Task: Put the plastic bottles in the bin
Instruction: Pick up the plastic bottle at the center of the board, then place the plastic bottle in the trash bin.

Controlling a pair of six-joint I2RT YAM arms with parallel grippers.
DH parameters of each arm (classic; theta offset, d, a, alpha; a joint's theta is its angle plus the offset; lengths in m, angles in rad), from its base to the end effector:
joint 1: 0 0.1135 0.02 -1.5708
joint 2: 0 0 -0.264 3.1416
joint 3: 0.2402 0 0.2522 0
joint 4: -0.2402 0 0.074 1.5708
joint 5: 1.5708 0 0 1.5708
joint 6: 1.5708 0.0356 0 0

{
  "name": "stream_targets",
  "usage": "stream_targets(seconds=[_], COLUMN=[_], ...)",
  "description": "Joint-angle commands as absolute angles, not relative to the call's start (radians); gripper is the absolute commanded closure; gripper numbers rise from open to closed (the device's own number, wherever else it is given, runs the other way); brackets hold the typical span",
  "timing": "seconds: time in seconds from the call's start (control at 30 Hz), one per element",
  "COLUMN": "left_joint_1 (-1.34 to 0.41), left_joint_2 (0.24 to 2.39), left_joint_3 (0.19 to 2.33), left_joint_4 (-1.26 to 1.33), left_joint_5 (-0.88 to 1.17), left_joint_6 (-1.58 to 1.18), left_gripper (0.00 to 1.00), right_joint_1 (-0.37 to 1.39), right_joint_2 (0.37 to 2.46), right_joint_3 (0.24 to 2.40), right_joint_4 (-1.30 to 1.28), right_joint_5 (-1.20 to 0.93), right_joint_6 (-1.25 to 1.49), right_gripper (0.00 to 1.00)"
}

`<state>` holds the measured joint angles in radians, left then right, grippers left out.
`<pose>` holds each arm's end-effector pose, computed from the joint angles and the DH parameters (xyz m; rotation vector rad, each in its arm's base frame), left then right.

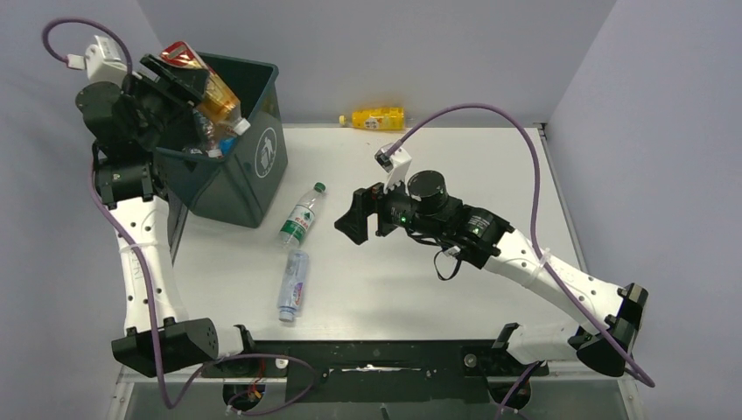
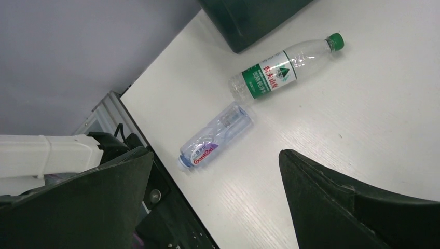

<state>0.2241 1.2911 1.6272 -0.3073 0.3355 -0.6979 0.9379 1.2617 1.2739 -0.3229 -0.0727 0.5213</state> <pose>0.2621 0.0477 0.5078 -0.4489 1.5129 -0.6314 0.1684 0.2339 0.3945 -0.4712 1.9697 1.0389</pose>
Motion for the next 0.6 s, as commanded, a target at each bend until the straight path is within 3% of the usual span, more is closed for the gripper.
stream_targets(seconds=[0.0, 0.27, 0.57], left_joint_1=[0.327, 0.413, 0.383], left_joint_2=[1.343, 1.458, 1.486], left_joint_3=[1.749, 1.764, 1.796], left_joint_4=[-0.268, -0.292, -0.415], left_joint_5=[0.367, 0.339, 0.232], left_joint_6=[-0.653, -0.602, -0.461], left_gripper=[0.42, 0.4, 0.17], right_joint_1=[0.943, 0.938, 0.936], right_joint_2=[1.204, 1.188, 1.248], right_joint_3=[1.266, 1.242, 1.23], right_joint_4=[-0.344, -0.364, -0.323], right_joint_5=[-0.036, -0.015, -0.04], right_joint_6=[0.518, 0.518, 0.519], right_gripper=[0.02, 0.02, 0.02])
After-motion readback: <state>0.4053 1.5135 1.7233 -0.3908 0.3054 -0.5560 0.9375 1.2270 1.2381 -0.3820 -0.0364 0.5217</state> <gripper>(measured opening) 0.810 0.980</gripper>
